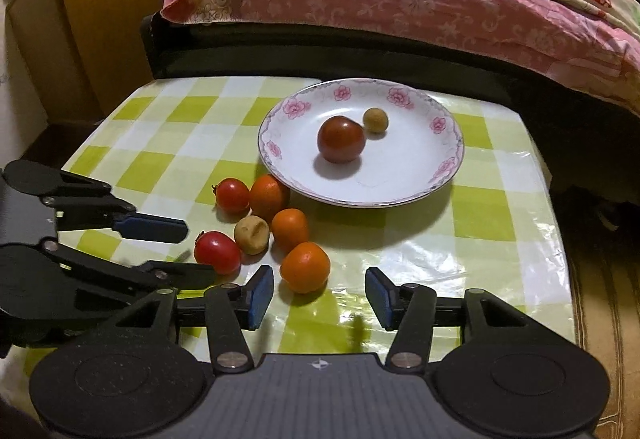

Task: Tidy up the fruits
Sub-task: 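Withdraw both grippers from the plate back toward the remaining fruits, then grasp a red cherry tomato with the left gripper while the right gripper grasps an orange tomato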

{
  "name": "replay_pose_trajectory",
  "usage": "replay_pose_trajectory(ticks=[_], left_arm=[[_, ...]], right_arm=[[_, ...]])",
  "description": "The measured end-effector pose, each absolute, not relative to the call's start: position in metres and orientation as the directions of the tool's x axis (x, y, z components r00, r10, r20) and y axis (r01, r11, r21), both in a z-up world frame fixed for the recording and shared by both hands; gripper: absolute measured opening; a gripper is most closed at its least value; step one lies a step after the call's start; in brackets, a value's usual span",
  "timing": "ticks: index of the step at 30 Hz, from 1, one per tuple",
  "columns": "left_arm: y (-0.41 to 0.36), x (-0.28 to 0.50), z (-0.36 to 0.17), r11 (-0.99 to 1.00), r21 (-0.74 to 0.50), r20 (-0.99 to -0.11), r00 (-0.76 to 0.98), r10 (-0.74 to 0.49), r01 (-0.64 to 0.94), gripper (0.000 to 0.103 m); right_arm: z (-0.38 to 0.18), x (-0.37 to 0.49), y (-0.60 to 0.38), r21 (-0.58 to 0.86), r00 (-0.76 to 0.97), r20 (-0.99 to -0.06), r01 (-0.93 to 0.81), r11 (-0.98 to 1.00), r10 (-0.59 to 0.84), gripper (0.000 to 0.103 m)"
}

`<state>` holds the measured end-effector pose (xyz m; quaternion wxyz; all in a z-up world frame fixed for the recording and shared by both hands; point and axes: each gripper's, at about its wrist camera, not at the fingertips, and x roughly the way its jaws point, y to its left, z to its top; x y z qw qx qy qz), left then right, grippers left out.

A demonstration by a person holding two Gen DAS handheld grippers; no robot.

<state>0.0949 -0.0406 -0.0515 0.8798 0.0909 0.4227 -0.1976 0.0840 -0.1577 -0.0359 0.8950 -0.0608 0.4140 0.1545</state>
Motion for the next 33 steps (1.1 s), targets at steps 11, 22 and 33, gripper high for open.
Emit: replay_pose_trajectory(ticks=[11, 22, 33], left_arm=[[-0.048, 0.101, -0.063, 0.886, 0.03, -0.768, 0.578, -0.276, 0.462, 0.047], [-0.05, 0.098, -0.063, 0.874, 0.036, -0.757, 0.584, -0.293, 0.486, 0.04], [-0.042, 0.093, -0.061, 0.874, 0.025, -0.774, 0.563, -0.29, 0.485, 0.04]], right_arm=[[-0.049, 0.099, -0.157, 0.032, 0.576, -0.783, -0.342, 0.939, 0.237, 0.044], [-0.054, 0.104, -0.148, 0.044, 0.548, -0.797, -0.369, 0.929, 0.255, 0.028], [-0.05, 0.093, -0.153, 0.054, 0.53, -0.805, -0.384, 0.922, 0.267, 0.028]])
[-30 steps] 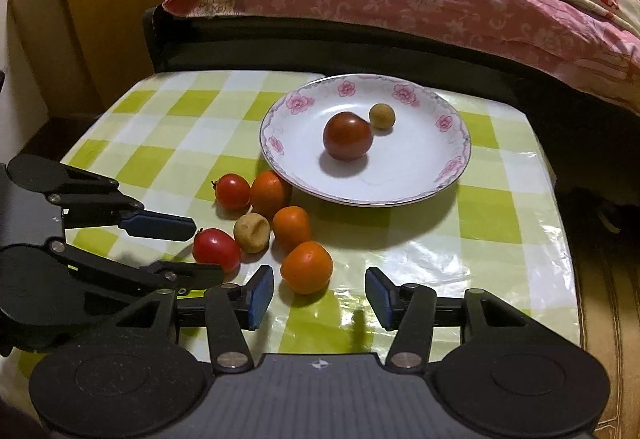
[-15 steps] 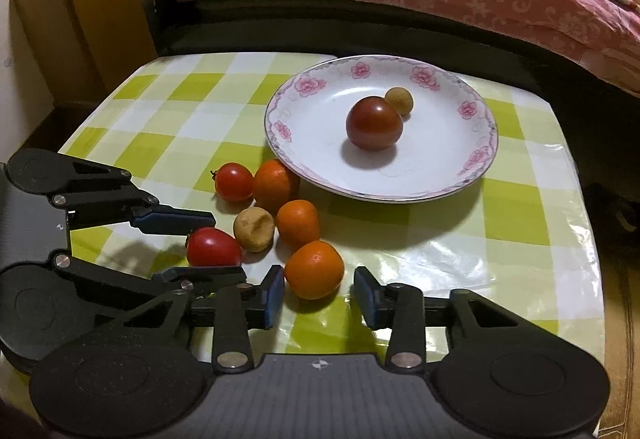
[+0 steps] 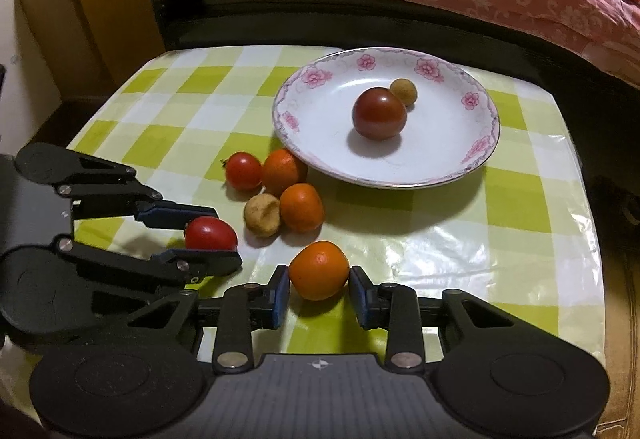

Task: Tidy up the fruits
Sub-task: 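Grasp a red cherry tomato with the left gripper while the right gripper grasps an orange tomato, then carry the red cherry tomato and orange tomato in both grippers over the plate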

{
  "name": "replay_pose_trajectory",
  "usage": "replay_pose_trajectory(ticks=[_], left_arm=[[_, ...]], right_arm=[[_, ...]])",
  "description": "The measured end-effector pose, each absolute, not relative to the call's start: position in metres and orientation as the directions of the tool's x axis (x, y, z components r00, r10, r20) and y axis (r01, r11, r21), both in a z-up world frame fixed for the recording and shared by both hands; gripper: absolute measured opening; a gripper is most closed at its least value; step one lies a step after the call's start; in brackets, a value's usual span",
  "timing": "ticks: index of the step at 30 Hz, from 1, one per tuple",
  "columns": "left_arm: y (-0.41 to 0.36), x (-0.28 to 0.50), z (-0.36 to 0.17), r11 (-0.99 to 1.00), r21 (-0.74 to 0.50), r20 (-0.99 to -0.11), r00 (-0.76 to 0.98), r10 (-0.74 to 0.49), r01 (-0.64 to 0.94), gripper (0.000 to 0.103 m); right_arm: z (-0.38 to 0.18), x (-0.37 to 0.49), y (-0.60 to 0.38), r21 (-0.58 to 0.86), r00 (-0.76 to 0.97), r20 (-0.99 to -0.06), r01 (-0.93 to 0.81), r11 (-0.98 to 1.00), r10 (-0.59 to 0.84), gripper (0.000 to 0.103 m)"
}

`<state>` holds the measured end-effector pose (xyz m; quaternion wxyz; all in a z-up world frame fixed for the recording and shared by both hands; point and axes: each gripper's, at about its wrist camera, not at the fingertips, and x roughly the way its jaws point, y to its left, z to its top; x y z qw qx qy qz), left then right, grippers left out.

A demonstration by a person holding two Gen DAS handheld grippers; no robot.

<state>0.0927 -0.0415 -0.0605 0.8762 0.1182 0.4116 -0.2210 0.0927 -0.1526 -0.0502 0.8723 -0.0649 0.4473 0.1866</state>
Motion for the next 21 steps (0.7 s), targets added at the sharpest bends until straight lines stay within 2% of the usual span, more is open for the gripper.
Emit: replay_pose_trajectory(ticks=[15, 21], left_arm=[[-0.0401, 0.0879, -0.0628, 0.865, 0.047, -0.759, 0.581, -0.294, 0.5, 0.043], [-0.0407, 0.0856, -0.0614, 0.868, 0.039, -0.766, 0.573, -0.293, 0.495, 0.04]], right_arm=[[-0.0531, 0.0919, -0.1499, 0.034, 0.521, -0.813, -0.403, 0.915, 0.26, 0.03], [-0.0525, 0.0927, -0.1502, 0.038, 0.517, -0.815, -0.399, 0.916, 0.26, 0.026]])
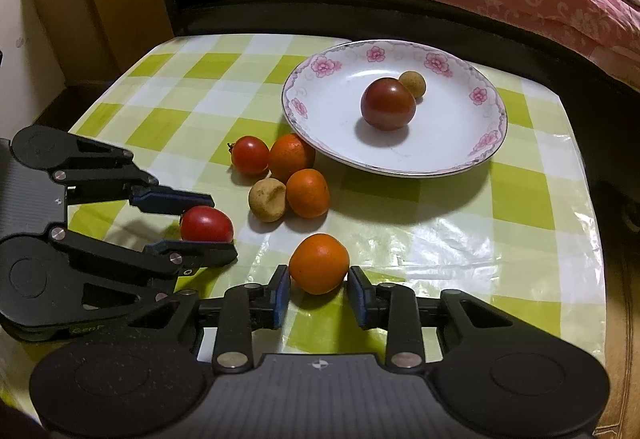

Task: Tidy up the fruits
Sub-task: 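Carry the red cherry tomato and orange tomato in both grippers over the plate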

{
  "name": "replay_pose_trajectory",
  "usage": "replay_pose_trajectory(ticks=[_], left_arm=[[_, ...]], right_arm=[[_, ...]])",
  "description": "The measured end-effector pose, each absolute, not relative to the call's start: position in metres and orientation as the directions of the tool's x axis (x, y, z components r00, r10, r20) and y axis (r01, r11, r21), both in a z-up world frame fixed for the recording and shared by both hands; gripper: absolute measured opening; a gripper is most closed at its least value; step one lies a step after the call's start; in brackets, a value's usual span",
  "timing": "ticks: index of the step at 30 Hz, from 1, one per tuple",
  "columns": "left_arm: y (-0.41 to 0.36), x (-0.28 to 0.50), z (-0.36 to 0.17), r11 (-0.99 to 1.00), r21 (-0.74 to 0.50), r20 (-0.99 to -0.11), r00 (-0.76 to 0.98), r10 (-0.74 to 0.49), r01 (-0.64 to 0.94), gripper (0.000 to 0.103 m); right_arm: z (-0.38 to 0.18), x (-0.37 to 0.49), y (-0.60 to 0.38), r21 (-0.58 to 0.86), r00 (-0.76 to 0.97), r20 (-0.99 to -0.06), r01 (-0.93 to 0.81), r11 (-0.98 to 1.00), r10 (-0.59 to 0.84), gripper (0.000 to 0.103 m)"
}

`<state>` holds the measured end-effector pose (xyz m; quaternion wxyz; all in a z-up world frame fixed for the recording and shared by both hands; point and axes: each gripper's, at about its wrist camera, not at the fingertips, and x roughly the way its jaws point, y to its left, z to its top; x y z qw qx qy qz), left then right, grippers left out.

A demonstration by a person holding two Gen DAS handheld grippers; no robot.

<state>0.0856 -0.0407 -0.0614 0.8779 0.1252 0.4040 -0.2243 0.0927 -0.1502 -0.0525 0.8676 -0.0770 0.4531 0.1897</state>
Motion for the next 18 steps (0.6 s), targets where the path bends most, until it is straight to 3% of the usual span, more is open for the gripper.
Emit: replay_pose_trajectory(ticks=[18], left_arm=[[-0.038, 0.094, -0.047, 0.888, 0.004, -0.75, 0.588, -0.302, 0.46, 0.039]], right_arm=[[-0.037, 0.095, -0.15, 0.064, 0.55, -0.787, -0.377, 0.924, 0.279, 0.026]])
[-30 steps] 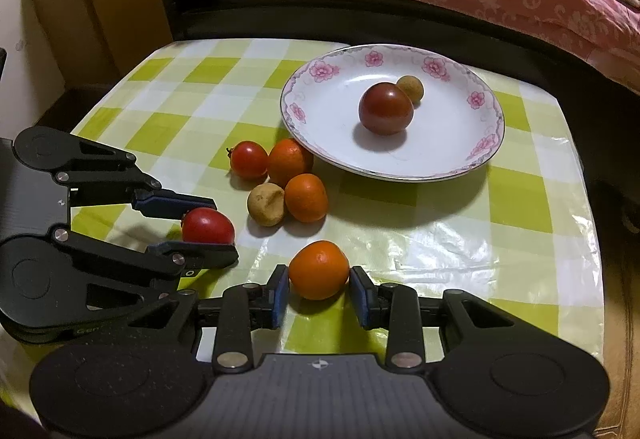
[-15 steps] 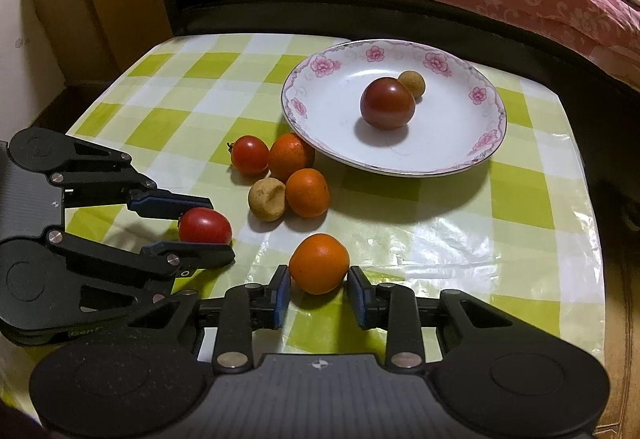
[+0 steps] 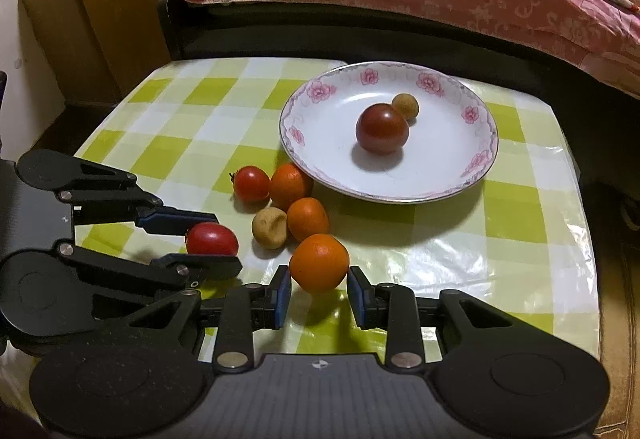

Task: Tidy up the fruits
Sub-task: 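Carry the red cherry tomato and orange tomato in both grippers over the plate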

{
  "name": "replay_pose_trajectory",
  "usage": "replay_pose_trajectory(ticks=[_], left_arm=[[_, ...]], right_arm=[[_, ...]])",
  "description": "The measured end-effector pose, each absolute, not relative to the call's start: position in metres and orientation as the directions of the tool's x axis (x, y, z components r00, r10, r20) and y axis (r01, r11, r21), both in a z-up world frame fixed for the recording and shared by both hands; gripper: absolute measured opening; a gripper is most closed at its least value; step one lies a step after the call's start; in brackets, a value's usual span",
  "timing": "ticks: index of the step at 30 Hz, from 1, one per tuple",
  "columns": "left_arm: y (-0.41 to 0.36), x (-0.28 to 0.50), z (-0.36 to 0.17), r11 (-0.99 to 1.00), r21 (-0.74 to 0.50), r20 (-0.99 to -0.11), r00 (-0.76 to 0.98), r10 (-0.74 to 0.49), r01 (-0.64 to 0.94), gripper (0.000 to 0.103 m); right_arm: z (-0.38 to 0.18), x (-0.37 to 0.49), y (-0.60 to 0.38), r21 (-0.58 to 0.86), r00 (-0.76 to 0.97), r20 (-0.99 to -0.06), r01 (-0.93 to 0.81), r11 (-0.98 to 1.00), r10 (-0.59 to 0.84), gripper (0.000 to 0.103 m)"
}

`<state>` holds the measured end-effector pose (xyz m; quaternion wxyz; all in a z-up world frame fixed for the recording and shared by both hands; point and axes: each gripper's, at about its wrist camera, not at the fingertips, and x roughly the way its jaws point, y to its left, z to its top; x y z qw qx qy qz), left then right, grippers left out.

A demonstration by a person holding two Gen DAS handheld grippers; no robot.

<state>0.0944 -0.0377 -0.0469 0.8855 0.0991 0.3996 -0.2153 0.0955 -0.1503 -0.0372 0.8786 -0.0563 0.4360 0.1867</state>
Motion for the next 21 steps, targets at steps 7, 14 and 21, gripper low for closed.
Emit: replay_pose_trajectory(ticks=[7, 14, 21], left_arm=[[-0.037, 0.109, -0.038, 0.899, 0.002, -0.727, 0.618, -0.299, 0.437, 0.039], [-0.041, 0.124, -0.032, 0.906, 0.018, -0.711, 0.642, -0.286, 0.423, 0.039], [-0.047, 0.146, -0.028, 0.912, 0.028, -0.693, 0.665, -0.277, 0.409, 0.038]], right_arm=[[-0.028, 0.103, -0.148, 0.067, 0.577, -0.766, -0.367, 0.928, 0.284, 0.026], [-0.022, 0.117, -0.15, 0.065, 0.61, -0.746, -0.331, 0.941, 0.266, 0.026], [-0.019, 0.133, -0.157, 0.062, 0.646, -0.726, -0.282, 0.957, 0.238, 0.026]])
